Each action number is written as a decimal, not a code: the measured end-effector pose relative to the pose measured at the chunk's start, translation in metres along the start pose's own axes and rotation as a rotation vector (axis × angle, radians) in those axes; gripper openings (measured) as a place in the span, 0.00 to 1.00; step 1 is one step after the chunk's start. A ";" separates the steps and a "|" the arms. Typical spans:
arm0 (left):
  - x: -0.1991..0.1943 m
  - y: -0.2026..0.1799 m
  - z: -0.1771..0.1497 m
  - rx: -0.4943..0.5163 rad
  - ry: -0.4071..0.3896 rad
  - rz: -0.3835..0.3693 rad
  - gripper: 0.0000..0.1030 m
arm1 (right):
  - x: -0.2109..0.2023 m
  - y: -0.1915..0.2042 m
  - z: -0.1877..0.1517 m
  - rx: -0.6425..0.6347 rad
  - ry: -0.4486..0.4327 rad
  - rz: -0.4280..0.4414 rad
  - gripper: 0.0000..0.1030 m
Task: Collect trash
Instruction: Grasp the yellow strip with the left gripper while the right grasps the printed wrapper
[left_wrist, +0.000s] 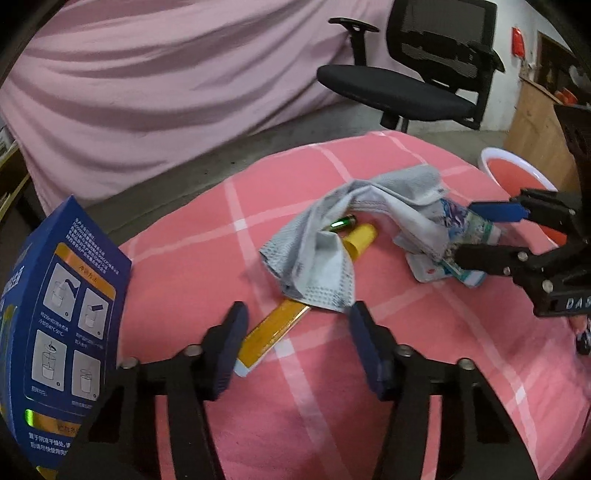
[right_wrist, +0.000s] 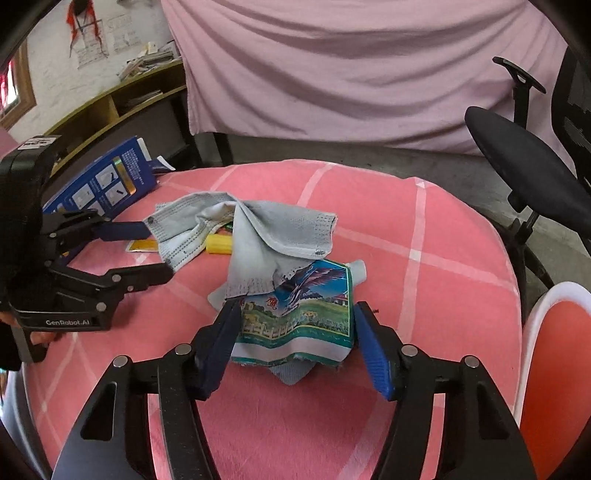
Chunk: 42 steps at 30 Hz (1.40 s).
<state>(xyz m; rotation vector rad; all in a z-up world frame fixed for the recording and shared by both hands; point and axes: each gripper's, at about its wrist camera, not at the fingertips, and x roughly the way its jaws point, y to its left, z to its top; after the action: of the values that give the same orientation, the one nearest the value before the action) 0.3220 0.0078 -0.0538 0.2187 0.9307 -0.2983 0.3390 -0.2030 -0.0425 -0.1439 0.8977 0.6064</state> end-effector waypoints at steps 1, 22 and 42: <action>-0.001 -0.002 -0.001 0.005 0.004 -0.007 0.40 | -0.001 -0.002 -0.001 0.005 -0.001 0.001 0.59; -0.037 -0.012 -0.012 -0.289 0.046 -0.031 0.11 | -0.016 -0.001 -0.006 -0.003 -0.053 0.003 0.59; -0.046 -0.028 -0.020 -0.280 0.035 0.035 0.12 | -0.002 0.002 -0.009 -0.013 0.016 -0.021 0.42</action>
<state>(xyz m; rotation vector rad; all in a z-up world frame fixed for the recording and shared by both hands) 0.2713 -0.0052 -0.0303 -0.0177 0.9907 -0.1290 0.3308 -0.2059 -0.0462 -0.1705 0.9067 0.5921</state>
